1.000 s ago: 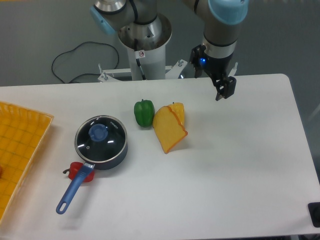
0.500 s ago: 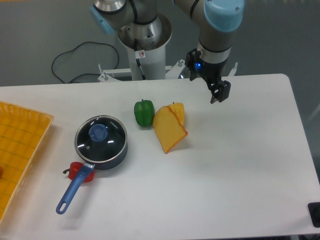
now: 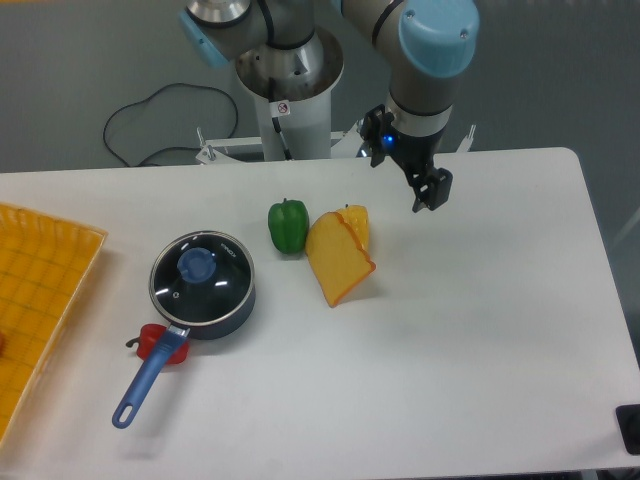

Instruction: Open the lid

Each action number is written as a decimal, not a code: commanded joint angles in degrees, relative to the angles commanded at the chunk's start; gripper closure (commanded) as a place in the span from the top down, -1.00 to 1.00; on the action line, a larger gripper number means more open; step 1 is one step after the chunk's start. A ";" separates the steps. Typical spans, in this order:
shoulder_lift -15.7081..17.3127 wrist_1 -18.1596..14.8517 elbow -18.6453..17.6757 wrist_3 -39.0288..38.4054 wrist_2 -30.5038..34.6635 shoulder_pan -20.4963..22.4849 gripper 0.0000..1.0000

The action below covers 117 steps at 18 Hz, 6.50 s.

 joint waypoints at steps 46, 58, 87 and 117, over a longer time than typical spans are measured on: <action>-3.60 1.75 1.58 -11.34 -2.02 -6.32 1.00; -5.36 8.08 0.97 -21.61 -1.85 -12.47 1.00; -10.55 14.42 0.70 -37.18 1.93 -25.22 1.00; -11.87 14.33 -3.34 -40.07 2.90 -34.01 1.00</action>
